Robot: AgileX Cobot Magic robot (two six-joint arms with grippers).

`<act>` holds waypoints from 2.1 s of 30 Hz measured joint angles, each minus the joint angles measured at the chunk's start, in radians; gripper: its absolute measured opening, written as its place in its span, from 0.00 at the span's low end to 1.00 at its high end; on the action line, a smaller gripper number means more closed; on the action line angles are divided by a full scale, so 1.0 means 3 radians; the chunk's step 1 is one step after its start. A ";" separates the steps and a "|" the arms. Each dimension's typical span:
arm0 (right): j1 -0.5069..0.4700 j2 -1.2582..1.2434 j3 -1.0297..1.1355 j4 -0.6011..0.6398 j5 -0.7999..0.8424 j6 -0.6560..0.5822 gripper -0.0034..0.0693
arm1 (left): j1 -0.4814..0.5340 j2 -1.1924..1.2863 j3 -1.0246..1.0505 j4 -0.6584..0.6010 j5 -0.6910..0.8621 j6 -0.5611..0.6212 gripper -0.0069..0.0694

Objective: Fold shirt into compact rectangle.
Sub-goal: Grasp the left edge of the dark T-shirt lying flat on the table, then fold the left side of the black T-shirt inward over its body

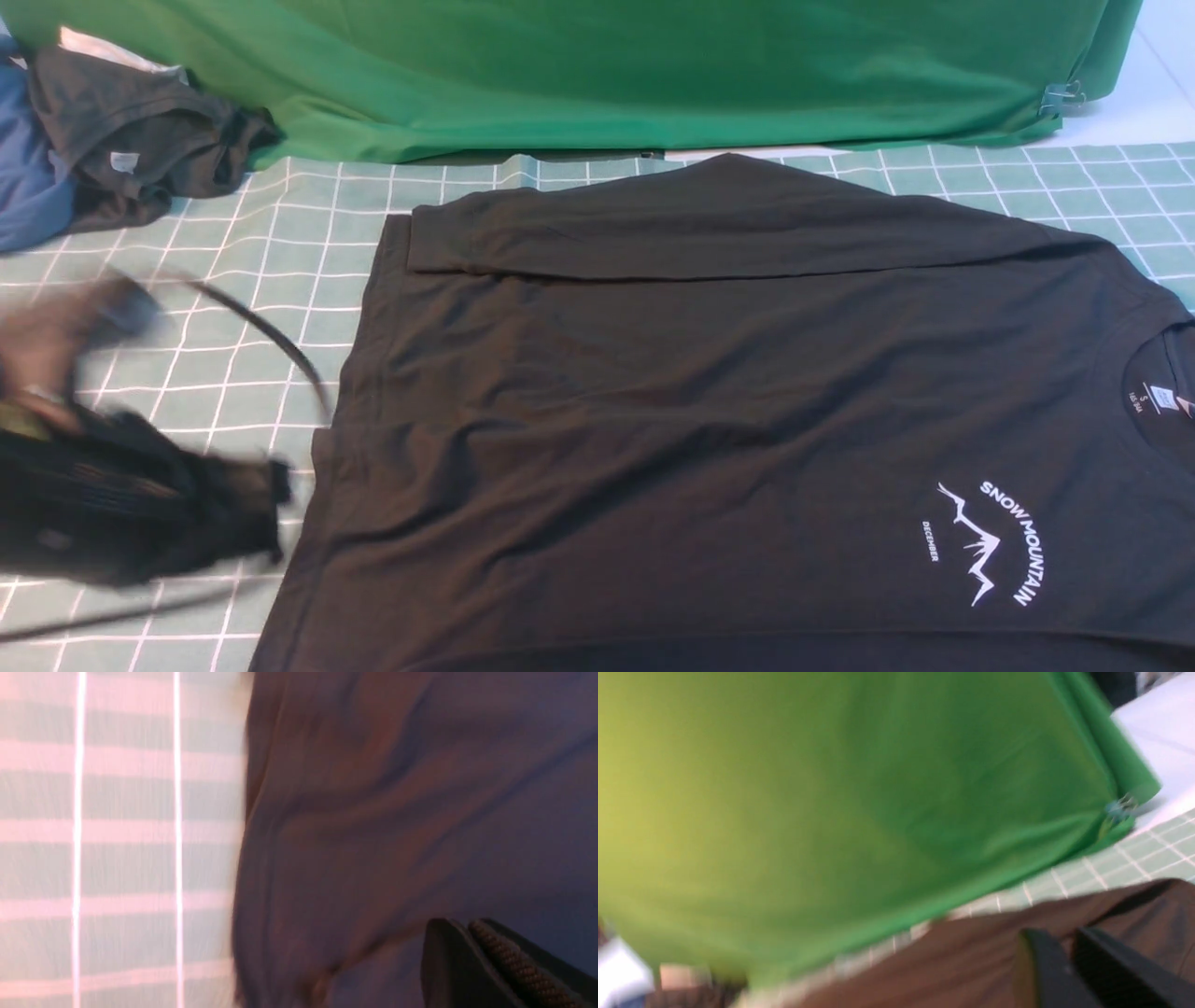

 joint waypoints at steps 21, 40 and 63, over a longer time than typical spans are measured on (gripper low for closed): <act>0.1005 0.1945 -0.1159 0.0045 0.1240 -0.0843 0.09 | -0.1405 0.0735 0.0196 0.1329 -0.0349 -0.1405 0.40; 0.1017 0.1945 -0.1159 0.0041 0.1205 -0.0843 0.11 | -0.1405 0.1257 0.0196 0.0850 -0.0503 -0.1323 0.59; 0.1017 0.1945 -0.1159 0.0041 0.1136 -0.0843 0.15 | -0.1411 0.0484 -0.0721 0.1395 0.0287 -0.1290 0.11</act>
